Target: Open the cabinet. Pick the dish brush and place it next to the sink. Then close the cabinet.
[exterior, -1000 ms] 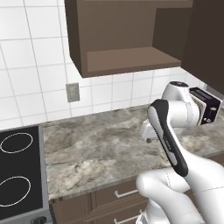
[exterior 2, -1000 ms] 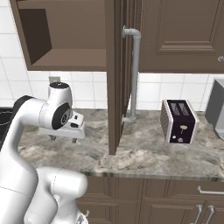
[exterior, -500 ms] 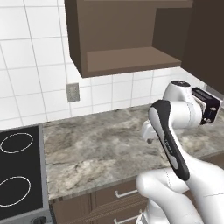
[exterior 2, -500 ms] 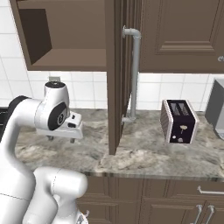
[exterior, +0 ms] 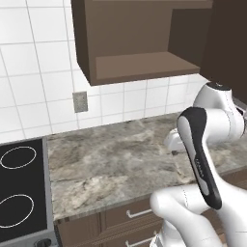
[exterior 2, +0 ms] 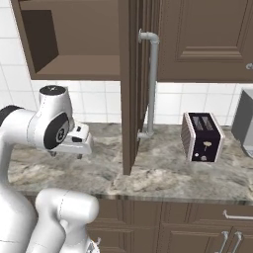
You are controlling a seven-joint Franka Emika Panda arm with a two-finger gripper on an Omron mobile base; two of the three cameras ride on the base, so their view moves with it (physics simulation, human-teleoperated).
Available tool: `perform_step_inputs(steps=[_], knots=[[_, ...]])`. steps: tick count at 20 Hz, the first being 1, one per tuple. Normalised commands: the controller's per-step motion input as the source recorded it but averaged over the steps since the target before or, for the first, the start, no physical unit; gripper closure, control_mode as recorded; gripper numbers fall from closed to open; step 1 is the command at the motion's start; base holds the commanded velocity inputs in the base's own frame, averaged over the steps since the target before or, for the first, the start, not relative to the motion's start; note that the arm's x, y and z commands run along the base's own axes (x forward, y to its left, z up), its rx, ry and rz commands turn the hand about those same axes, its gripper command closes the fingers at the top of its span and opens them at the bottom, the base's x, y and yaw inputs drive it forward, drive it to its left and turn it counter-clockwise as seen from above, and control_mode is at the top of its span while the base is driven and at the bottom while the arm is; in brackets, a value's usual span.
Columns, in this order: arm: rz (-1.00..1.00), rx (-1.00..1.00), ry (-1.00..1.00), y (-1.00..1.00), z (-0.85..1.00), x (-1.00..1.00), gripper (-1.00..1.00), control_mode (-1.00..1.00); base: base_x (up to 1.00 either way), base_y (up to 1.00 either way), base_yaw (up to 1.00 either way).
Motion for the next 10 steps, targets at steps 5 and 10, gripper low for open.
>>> perform_step_inputs(steps=[5,10], knots=[[0.0,0.0,-0.27,-0.19,0.55,-0.06,-1.0,-1.0,0.0,0.0,0.0],[0.0,0.0,-0.24,0.0,0.36,0.07,-1.0,-1.0,0.0,0.0,0.0]])
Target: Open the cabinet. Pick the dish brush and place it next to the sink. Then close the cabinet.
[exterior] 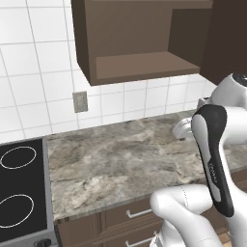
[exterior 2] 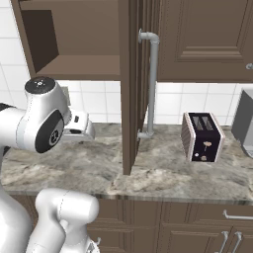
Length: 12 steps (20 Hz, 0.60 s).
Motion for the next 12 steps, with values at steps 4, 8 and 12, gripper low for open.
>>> perform_step_inputs(steps=[4,8,12], knots=[[0.0,0.0,-0.21,0.0,0.15,0.24,-1.0,-1.0,0.0,0.0,0.0],[0.0,0.0,-0.18,0.0,0.09,0.23,-1.0,-1.0,0.0,0.0,0.0],[0.0,0.0,-0.07,0.0,0.3,0.07,-1.0,-1.0,0.0,0.0,0.0]])
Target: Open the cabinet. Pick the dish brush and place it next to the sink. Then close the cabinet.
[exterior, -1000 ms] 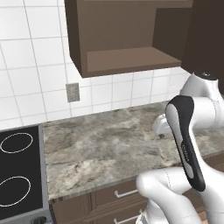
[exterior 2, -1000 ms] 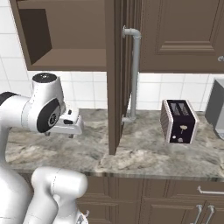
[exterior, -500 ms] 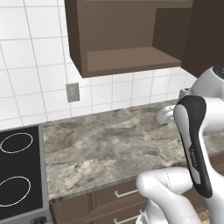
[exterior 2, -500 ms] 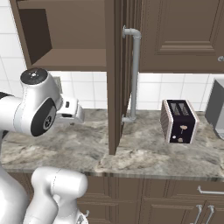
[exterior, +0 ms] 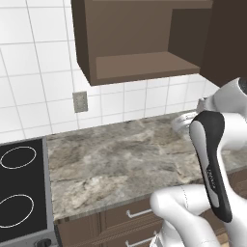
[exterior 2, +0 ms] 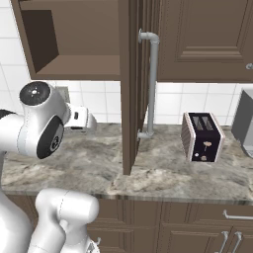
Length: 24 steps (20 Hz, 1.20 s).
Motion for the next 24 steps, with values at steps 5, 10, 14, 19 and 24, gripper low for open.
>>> perform_step_inputs(steps=[5,10,14,19,24], knots=[[-0.06,0.0,0.02,0.0,0.32,-0.09,-1.0,-1.0,0.0,0.0,0.0],[-0.06,-0.01,-0.03,0.0,0.13,-0.22,-1.0,-1.0,0.0,0.0,0.0],[-0.06,0.0,-0.18,0.0,0.1,-0.38,-1.0,-1.0,0.0,0.0,0.0],[-0.07,0.0,-0.36,0.0,0.0,-0.43,-1.0,-1.0,0.0,0.0,0.0],[-0.06,0.01,-0.44,0.0,0.11,-0.21,-1.0,-1.0,0.0,0.0,0.0]])
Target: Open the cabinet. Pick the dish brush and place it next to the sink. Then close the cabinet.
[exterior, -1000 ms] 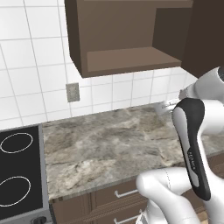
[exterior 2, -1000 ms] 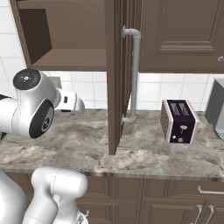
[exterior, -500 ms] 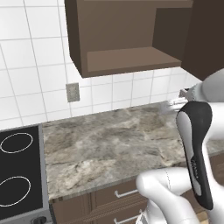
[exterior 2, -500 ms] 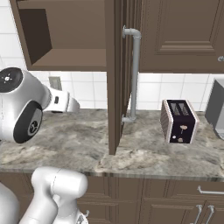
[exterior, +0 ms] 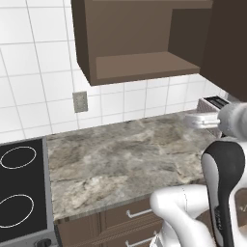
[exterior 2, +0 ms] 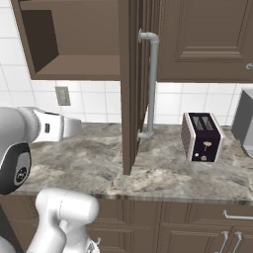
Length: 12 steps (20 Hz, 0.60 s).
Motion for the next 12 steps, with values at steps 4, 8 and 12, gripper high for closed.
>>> perform_step_inputs(steps=[4,8,12], knots=[[-0.02,0.0,-0.2,-0.02,0.61,-0.09,-1.0,-1.0,0.0,0.0,0.0],[0.0,0.05,-0.04,-0.28,0.58,-0.09,-1.0,-1.0,0.0,0.0,0.0],[0.0,0.06,-0.07,-0.34,0.05,-0.04,-1.0,-1.0,0.0,0.0,0.0]])
